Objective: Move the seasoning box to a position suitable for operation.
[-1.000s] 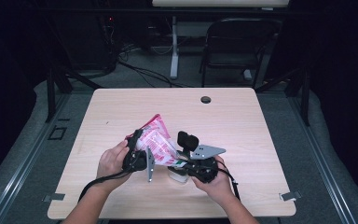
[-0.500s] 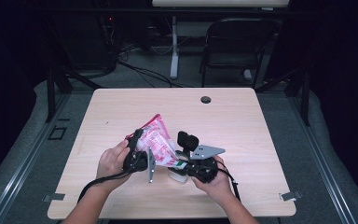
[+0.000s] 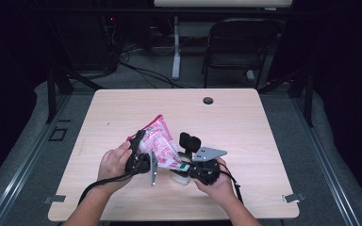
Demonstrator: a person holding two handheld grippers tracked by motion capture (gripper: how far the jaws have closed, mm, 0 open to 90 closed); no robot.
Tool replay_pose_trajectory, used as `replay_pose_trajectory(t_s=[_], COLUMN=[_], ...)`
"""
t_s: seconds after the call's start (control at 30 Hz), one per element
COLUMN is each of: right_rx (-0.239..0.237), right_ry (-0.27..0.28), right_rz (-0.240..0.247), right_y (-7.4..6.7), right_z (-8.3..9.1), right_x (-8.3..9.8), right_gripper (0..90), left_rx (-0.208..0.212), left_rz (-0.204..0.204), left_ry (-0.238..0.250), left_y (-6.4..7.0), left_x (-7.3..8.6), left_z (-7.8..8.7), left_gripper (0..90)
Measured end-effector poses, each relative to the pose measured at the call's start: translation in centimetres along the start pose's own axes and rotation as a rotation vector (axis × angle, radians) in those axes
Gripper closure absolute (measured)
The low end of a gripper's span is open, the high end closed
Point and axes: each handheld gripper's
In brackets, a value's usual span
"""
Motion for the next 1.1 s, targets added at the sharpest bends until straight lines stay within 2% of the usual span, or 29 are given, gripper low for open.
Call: replay_pose_trajectory(t_s=[0.37, 0.43, 1.1], right_rx=[0.008, 0.01, 0.023], right_ry=[-0.003, 0.001, -0.005], right_rz=[0.007, 0.002, 0.001], right_y=[0.07, 0.05, 0.02], right_z=[0.16, 0.16, 0.21], right_x=[0.04, 0.1, 0.36], right_gripper=[89.9, 89.9, 89.9], left_rx=[-0.012, -0.02, -0.045], left_rz=[0.0, -0.016, -0.047], left_ry=[0.012, 0.013, 0.02], left_y=[-0.06, -0.17, -0.31], left_x=[-0.28, -0.43, -0.98], left_z=[0.2, 0.29, 0.61], left_gripper=[63.1, 63.1, 63.0])
Point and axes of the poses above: each handheld gripper's, and its own axes: z roughly backward along the jaws, x roughly out of its underside, y roughly to its right, and after that the axes turned 3 degrees about -y, right-handed
